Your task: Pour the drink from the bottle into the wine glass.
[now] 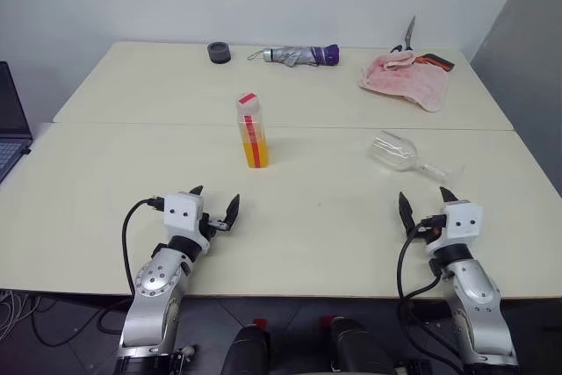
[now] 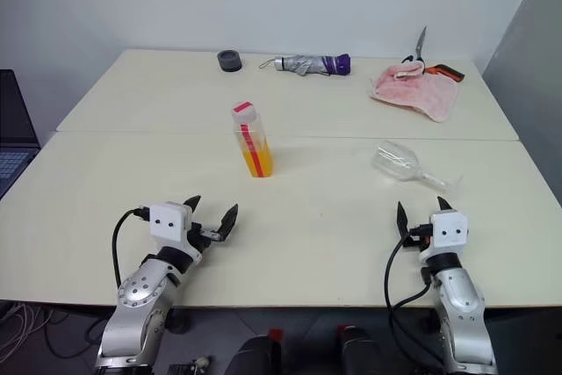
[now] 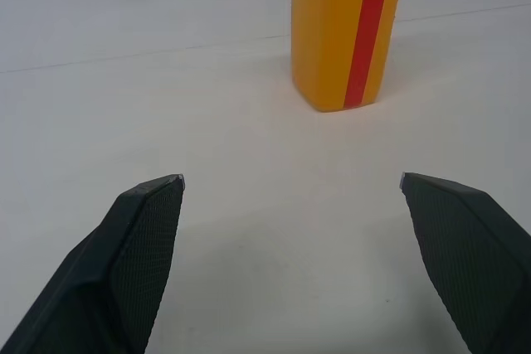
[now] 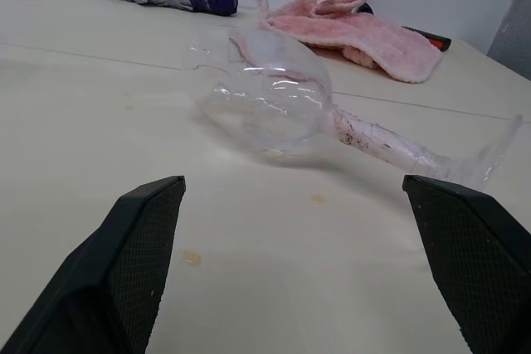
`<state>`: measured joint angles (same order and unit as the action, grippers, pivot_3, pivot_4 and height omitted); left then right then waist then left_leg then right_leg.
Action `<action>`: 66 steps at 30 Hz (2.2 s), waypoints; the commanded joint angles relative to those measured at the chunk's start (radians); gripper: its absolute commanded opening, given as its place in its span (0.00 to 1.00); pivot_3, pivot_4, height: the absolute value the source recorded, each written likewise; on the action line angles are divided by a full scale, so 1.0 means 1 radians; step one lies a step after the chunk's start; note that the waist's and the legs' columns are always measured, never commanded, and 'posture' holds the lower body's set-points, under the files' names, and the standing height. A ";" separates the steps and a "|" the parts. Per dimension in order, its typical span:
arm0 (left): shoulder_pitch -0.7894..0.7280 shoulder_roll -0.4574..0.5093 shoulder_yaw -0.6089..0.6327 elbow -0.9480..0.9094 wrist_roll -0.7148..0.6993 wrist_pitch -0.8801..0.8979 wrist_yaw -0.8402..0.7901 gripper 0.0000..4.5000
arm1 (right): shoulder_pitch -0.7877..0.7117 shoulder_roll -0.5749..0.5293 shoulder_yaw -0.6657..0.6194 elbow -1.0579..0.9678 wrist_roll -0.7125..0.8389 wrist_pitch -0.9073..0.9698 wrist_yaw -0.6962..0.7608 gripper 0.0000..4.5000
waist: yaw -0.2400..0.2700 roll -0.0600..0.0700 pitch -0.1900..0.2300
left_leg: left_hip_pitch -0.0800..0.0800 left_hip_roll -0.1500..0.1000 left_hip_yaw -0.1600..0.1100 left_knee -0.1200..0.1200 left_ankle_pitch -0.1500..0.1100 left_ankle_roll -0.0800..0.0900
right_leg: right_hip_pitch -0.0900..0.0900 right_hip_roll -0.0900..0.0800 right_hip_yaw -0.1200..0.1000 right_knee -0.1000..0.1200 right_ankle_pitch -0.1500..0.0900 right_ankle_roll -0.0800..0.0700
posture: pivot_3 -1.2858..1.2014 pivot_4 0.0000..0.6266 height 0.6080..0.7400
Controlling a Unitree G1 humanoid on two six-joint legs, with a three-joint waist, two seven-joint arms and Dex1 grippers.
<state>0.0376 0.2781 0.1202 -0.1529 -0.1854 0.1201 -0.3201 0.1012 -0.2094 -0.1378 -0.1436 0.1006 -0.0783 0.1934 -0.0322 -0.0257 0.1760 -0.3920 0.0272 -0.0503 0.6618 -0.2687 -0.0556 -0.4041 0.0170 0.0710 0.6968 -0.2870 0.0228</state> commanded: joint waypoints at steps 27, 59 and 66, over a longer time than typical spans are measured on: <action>-0.025 -0.002 -0.001 -0.089 0.032 -0.042 0.027 0.99 | -0.001 0.003 0.025 -0.034 -0.014 -0.021 0.004 1.00 | 0.000 0.000 0.000 | 0.000 0.000 0.000 0.000 0.000 0.000 | 0.000 0.000 0.000 0.000 0.000 0.000 | 0.52 0.24 1.00; -0.406 -0.127 -0.096 0.056 0.124 0.103 0.197 0.99 | -0.182 -0.248 0.138 -0.273 0.273 0.328 0.429 1.00 | 0.002 -0.001 0.000 | -0.001 -0.001 -0.002 0.001 0.000 0.000 | 0.000 0.000 -0.002 0.000 0.001 -0.002 | 0.52 0.24 1.00; -0.461 -0.167 -0.106 0.129 0.163 0.066 0.244 0.99 | -0.182 -0.256 0.144 -0.283 0.278 0.343 0.444 1.00 | 0.002 -0.001 0.001 | -0.002 -0.001 -0.002 0.001 0.000 0.000 | 0.000 0.000 -0.002 0.000 0.001 -0.002 | 0.52 0.24 1.00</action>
<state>-0.3994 0.1159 0.0215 -0.0171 -0.0396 0.2170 -0.0937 -0.0699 -0.4574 0.0148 -0.3800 0.3585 0.2705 0.6229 -0.0298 -0.0269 0.1765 -0.3938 0.0257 -0.0521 0.6626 -0.2687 -0.0557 -0.4038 0.0172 0.0694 0.6964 -0.2856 0.0212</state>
